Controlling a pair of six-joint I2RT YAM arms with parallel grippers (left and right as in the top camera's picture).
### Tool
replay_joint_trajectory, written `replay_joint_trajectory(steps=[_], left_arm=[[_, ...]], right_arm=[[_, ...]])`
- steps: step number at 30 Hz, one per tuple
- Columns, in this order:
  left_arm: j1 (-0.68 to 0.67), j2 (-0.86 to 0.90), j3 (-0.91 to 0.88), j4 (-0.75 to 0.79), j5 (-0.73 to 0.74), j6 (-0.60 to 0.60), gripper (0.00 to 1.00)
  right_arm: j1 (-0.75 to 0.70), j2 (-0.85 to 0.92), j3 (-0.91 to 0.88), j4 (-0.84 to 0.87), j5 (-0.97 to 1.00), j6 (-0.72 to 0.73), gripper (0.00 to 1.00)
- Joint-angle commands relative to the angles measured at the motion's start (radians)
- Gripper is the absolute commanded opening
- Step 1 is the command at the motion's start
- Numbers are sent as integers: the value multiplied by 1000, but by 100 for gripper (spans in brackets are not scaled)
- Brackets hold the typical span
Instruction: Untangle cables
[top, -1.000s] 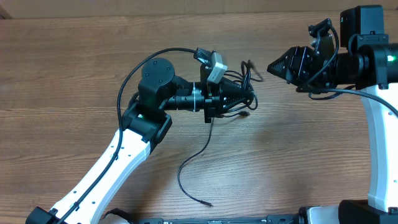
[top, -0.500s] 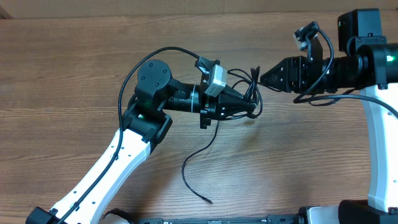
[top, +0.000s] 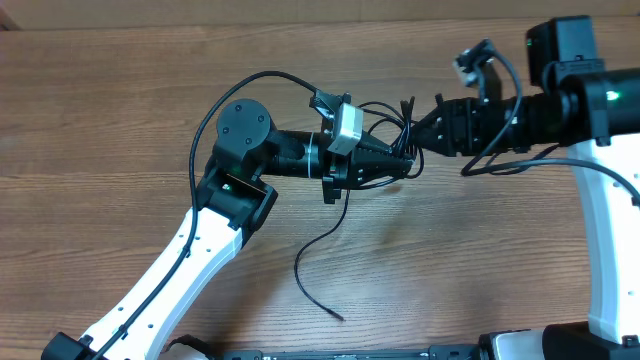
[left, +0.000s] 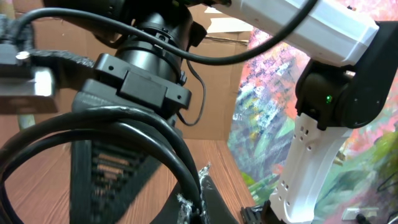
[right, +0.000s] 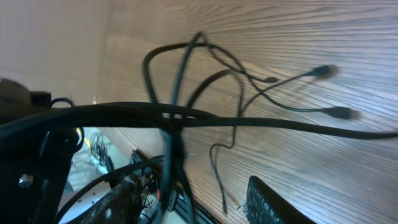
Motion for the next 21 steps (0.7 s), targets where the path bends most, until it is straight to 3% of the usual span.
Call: replay_joint_trajectory(steps=[1, 8, 21], left_arm=[[-18, -16, 11, 13, -14, 35, 4], [-17, -16, 11, 12, -22, 35, 4], [-17, -16, 11, 12, -22, 35, 4]], right_arm=[[42, -20, 26, 17, -17, -12, 50], [50, -19, 26, 19, -14, -8, 27], [50, -19, 26, 20, 13, -8, 25]])
